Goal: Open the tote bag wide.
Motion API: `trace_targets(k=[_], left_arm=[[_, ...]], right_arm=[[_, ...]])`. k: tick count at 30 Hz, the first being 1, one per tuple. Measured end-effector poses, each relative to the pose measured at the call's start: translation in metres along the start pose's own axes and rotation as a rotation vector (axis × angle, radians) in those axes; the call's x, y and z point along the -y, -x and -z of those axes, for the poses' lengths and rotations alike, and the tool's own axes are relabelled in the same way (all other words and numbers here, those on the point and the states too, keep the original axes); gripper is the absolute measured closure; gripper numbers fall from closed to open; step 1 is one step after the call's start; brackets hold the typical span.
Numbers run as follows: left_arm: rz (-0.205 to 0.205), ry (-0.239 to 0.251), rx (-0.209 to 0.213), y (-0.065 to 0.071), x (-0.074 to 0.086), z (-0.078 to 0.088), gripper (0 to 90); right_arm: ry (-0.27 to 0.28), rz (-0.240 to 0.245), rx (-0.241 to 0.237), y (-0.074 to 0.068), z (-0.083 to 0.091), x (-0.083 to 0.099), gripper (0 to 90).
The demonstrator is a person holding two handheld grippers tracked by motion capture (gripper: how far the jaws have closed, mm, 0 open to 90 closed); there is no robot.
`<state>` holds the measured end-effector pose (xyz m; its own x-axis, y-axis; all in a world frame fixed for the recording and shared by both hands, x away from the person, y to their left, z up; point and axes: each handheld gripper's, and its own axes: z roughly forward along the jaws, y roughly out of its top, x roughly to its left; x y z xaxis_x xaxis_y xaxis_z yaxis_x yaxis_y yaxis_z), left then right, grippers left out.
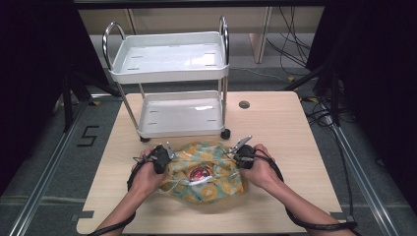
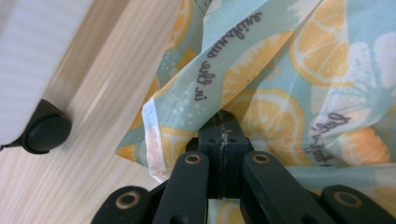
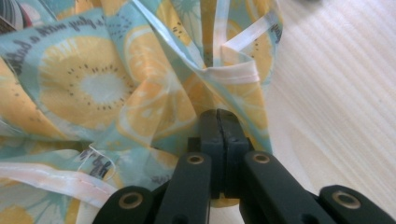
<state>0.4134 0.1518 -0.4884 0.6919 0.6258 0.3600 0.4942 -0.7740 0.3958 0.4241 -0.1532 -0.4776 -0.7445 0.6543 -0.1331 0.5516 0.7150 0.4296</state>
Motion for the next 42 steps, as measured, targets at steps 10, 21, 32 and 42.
trace_targets(k=[10, 21, 32, 42], left_arm=[[0.06, 0.227, 0.075, 0.009, -0.012, 0.052, 75.8], [-0.102, 0.337, 0.398, 0.072, -0.02, 0.121, 71.6], [-0.092, 0.196, 0.454, 0.098, 0.005, 0.059, 77.6], [-0.088, 0.189, 0.459, 0.099, 0.009, 0.057, 80.3]], right_arm=[[0.046, 0.053, -0.012, -0.005, 0.006, -0.002, 90.0], [0.057, 0.059, -0.007, -0.007, 0.01, -0.005, 90.0], [0.043, 0.075, -0.006, -0.004, 0.008, -0.002, 90.0], [0.05, 0.073, -0.018, -0.003, 0.008, 0.0, 90.0]])
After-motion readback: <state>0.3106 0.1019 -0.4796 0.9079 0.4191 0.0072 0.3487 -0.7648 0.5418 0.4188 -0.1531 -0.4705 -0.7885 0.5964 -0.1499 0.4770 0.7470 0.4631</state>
